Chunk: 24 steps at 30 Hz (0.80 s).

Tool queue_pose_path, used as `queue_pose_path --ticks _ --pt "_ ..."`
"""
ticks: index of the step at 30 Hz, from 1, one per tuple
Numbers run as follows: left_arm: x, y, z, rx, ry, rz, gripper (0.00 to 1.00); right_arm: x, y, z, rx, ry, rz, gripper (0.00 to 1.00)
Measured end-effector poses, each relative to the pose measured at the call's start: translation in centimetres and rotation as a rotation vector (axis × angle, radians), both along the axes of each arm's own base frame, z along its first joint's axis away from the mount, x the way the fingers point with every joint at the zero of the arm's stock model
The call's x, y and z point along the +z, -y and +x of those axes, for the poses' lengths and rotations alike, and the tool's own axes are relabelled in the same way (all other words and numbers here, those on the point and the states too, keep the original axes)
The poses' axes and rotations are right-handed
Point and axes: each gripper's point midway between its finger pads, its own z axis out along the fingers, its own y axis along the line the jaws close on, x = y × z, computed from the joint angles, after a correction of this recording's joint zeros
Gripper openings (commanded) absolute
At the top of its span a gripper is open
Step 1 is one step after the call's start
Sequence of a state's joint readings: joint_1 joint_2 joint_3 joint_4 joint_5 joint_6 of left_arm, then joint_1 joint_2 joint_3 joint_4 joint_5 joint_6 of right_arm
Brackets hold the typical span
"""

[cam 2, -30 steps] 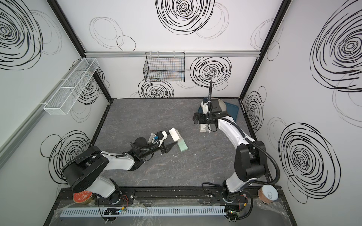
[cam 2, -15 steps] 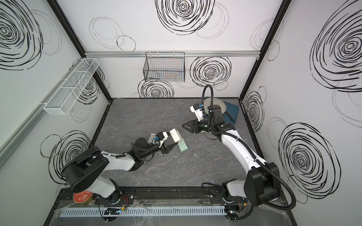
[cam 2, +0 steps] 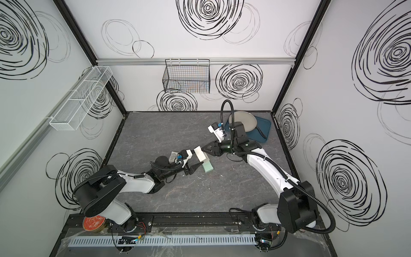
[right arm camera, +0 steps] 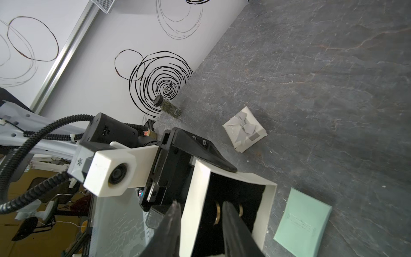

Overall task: Take the rings out of the lift-off lid box
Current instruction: Place the lid at the center of the board, then place the jewelry box at the center of the board.

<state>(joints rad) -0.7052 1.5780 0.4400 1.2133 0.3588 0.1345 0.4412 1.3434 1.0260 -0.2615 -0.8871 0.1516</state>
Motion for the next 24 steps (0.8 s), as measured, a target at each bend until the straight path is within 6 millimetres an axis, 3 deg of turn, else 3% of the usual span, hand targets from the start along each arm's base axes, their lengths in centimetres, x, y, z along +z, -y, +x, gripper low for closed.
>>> queue_pose_path --ticks 7,24 --pt "0.2 0.1 0.1 0.000 0.005 -0.004 0.72 -1.1 -0.3 -0.1 0.008 -0.036 -0.017 0.34" --pt "-0.1 0.3 0.3 0.000 0.016 0.011 0.74 -1.7 -1.1 -1.0 0.048 -0.089 -0.005 0.10"
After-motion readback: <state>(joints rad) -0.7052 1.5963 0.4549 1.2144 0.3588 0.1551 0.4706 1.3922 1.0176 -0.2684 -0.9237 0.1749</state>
